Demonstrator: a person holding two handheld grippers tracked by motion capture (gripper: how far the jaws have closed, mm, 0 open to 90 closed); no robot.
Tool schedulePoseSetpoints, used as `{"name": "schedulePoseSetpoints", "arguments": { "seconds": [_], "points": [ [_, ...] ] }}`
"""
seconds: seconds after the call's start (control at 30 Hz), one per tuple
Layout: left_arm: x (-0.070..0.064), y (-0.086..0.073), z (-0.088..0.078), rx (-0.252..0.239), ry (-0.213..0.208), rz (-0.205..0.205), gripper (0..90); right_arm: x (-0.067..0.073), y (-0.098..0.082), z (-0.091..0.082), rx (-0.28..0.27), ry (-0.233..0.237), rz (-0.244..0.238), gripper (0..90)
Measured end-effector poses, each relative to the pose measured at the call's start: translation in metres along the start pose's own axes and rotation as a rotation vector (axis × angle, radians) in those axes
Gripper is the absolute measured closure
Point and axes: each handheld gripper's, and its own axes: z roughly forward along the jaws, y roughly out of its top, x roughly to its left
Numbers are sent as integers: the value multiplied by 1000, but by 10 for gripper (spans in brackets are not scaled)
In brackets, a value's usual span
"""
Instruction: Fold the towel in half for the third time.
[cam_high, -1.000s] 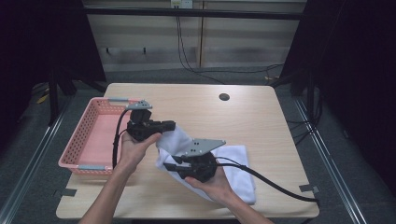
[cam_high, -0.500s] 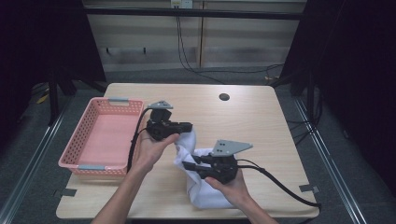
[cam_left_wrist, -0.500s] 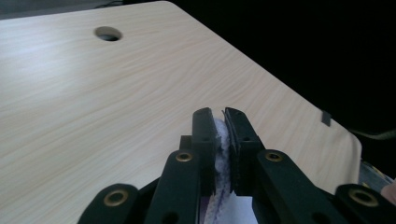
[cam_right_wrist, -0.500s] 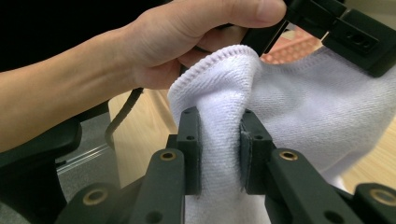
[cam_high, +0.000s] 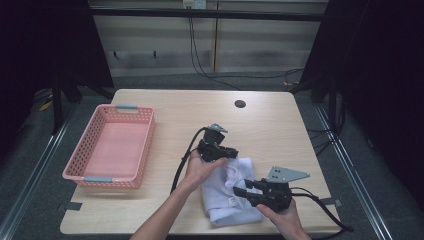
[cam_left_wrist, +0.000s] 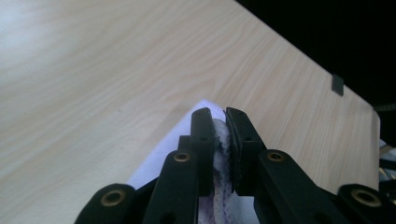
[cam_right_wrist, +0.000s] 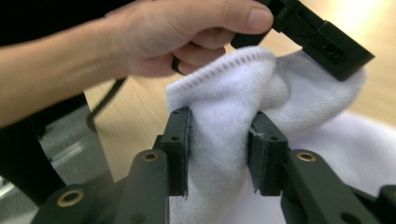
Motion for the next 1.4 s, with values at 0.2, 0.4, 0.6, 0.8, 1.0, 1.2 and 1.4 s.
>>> {"name": "schedulePoseSetpoints", "arguments": {
  "seconds": [0.2, 0.4, 0.6, 0.8, 1.0, 1.2, 1.4],
  "points": [
    [-4, -6, 20, 8, -2, 0, 614, -8, -27, -22, 55, -70, 17, 463],
    [-2, -4, -8, -96, -2, 10, 426, -16, -40, -50, 66, -134, 34, 337],
    [-5, -22, -48, -113, 21, 64, 560, -28, -32, -62, 13, -182, 23, 359],
    [-32, -75, -63, -9, -50, 143, 739, -58, -1, -19, 61, -208, 5, 398],
    [-52, -117, -56, 89, -130, 159, 672, -86, 26, 37, 181, -274, -39, 359],
    [-51, -131, -51, 95, -104, 163, 669, -102, 18, 60, 253, -264, 2, 805],
    [-57, -137, -53, 89, -51, 205, 668, -108, 19, 50, 157, -295, 10, 833]
  ]
}}
